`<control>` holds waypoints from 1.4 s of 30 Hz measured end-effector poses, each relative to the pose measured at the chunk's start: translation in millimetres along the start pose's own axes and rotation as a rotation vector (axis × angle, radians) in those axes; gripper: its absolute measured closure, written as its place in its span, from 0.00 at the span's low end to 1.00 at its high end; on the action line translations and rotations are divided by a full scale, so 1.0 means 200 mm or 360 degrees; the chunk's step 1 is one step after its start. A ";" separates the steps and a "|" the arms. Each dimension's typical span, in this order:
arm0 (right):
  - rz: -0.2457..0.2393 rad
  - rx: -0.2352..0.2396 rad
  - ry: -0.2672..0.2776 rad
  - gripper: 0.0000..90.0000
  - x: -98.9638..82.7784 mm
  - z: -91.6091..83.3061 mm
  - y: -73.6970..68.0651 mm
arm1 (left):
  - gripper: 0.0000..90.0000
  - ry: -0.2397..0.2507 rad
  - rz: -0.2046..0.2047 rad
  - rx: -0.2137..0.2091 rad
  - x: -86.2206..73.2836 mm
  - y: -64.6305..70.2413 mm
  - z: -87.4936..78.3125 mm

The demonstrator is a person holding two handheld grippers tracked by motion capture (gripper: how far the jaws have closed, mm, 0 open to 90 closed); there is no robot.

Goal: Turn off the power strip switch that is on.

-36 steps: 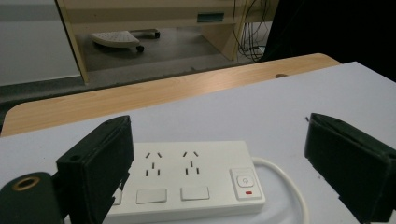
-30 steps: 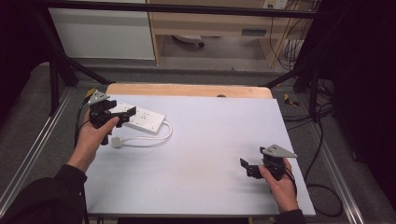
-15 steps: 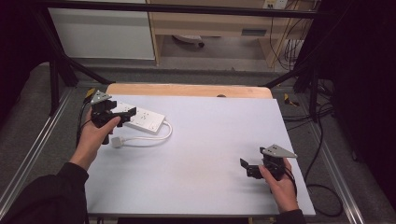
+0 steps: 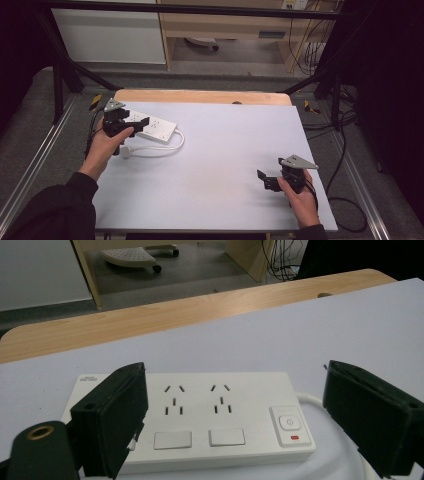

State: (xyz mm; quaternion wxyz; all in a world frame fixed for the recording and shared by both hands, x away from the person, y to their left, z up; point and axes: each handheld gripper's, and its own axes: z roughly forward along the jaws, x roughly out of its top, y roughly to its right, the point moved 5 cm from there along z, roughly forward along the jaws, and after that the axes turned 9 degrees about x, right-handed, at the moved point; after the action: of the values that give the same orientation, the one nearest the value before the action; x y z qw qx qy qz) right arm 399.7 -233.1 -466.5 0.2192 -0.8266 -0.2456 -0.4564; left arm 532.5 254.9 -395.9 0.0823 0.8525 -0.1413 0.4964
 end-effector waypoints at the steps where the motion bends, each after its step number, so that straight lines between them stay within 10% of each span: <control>1: 0.0000 0.0000 -0.0001 0.05 0.00 0.00 0.00 | 0.13 -0.0007 0.0004 0.0000 0.00 0.00 0.00; 19: 0.0000 0.0002 0.0005 0.05 0.00 0.00 0.00 | 0.38 -0.0107 0.0084 0.0048 -0.05 0.06 0.06; 42: -0.0001 0.0013 0.0004 0.05 0.00 0.00 -0.01 | 0.76 -0.0158 0.0035 0.0028 -0.10 0.11 0.09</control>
State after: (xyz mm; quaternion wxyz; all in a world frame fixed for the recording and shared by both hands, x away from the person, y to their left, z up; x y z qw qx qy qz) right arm 398.7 -232.5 -465.6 0.2227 -0.8252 -0.2473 -0.4564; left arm 530.6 232.5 -423.0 0.0622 0.8752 -0.1503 0.4556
